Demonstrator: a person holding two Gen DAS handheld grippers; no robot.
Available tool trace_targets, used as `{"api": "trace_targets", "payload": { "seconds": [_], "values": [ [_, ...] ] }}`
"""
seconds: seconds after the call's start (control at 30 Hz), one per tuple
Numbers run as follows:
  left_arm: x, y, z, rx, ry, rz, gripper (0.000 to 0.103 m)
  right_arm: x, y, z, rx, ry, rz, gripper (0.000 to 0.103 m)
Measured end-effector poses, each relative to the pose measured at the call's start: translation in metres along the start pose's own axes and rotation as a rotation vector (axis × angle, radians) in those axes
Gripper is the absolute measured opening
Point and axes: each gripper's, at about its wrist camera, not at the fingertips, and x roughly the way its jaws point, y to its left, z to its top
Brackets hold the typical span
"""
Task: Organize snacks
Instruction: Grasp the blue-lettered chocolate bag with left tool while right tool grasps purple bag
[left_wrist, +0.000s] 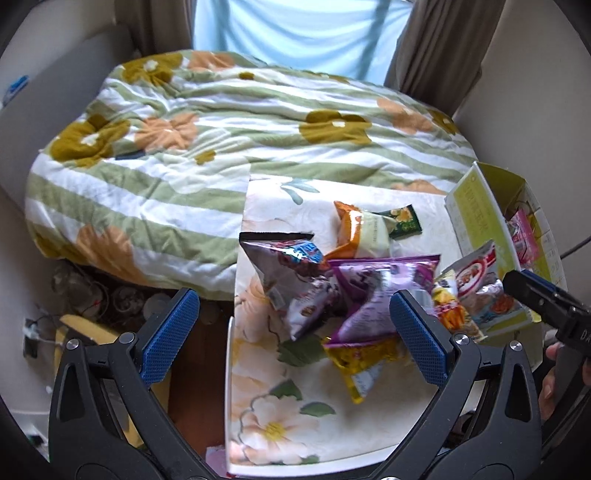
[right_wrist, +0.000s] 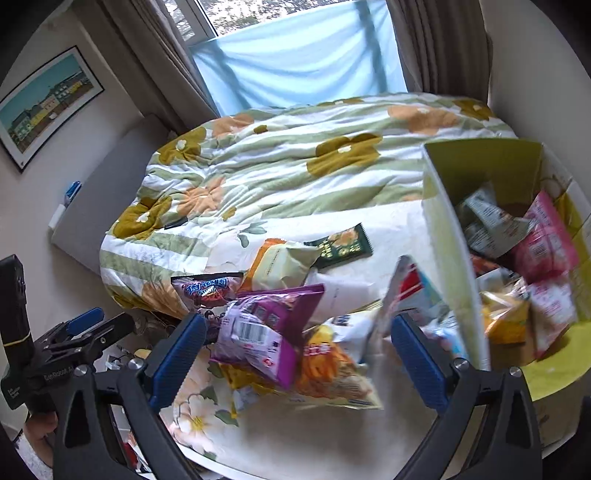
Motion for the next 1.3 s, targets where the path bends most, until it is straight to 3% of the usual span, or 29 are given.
{"api": "trace_targets", "payload": {
  "seconds": [0.27, 0.63, 0.73, 1.03, 1.07, 1.1, 1.3],
  "values": [
    [0.079, 0.03, 0.023, -0.053, 0.121, -0.182, 0.102, 0.045, 0.021, 0.001, 0.058, 0.007, -0.069, 0.1],
    [0.151, 0.029, 0.02, -0.096, 0.252, -0.239, 0.101, 0.083, 0.031, -0.002, 0.038, 0.078, -0.075, 0.1],
    [0.156, 0.03, 0.018, -0.093, 0.272, -0.229, 0.089, 0.09, 0.035, -0.002, 0.015, 0.094, -0.067, 0.1],
    [0.165, 0.03, 0.008, -0.105, 0.32, -0.27, 0.077, 0.107, 0.034, -0.004, -0.024, 0.146, -0.059, 0.1],
    [0.165, 0.03, 0.007, -0.109, 0.32, -0.286, 0.067, 0.108, 0.034, -0.005, -0.03, 0.153, -0.06, 0.1],
    [0.165, 0.029, 0.006, -0.109, 0.322, -0.281, 0.064, 0.109, 0.035, -0.005, -0.039, 0.158, -0.064, 0.1],
    [0.154, 0.035, 0.001, -0.111, 0.3, -0.272, 0.059, 0.118, 0.039, -0.006, -0.075, 0.181, -0.072, 0.1]
  ]
}}
